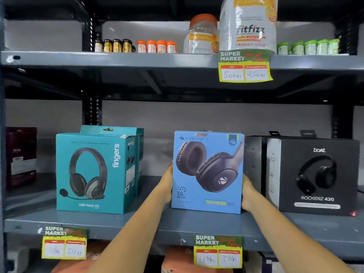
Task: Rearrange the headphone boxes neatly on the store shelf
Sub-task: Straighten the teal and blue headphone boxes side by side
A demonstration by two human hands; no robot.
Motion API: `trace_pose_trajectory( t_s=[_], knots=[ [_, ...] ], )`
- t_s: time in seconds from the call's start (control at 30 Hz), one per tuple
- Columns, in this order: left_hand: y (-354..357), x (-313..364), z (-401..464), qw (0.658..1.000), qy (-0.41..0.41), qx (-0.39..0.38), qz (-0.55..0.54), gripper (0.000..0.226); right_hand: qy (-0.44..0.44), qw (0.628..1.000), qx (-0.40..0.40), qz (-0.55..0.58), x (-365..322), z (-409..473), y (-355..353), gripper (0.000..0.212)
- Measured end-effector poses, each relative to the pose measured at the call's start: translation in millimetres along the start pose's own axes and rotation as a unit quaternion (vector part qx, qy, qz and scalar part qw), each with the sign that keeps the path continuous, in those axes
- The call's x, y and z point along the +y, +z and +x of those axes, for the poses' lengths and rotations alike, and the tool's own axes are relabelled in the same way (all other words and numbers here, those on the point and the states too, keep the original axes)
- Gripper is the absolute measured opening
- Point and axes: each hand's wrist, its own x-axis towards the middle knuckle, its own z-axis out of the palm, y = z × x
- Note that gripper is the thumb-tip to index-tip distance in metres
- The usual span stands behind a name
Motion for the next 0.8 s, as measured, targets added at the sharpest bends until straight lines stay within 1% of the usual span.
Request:
trace_pose_trajectory(
  t_s=[0.07,0.17,0.27,0.4,0.47,0.57,0.8],
  knots=[
    [2,2,5,1.000,-0.006,0.003,0.009,0.046,-0.009,1.000,-0.009,-0.011,1,8,3,0.048],
    [4,3,12,1.000,-0.003,0.003,0.030,0.040,-0.019,1.000,-0.012,-0.015,2,18,4,0.046],
    [1,1,19,0.999,-0.008,0.008,0.040,0.041,-0.021,0.999,-0.007,-0.026,4,22,4,0.044],
    [-4,-1,19,0.999,-0.007,-0.015,0.050,0.046,-0.029,0.999,-0.020,-0.039,5,22,5,0.054],
    [-9,-3,15,0.998,-0.018,-0.014,0.054,0.050,-0.032,0.998,-0.030,-0.036,6,18,5,0.056],
    [-19,-7,11,0.999,-0.020,-0.001,0.046,0.052,-0.029,0.998,-0.035,-0.038,9,12,5,0.056],
    [-25,-14,-11,1.000,-0.017,0.000,-0.003,0.055,-0.035,0.997,-0.049,-0.044,11,-5,5,0.055]
  ],
)
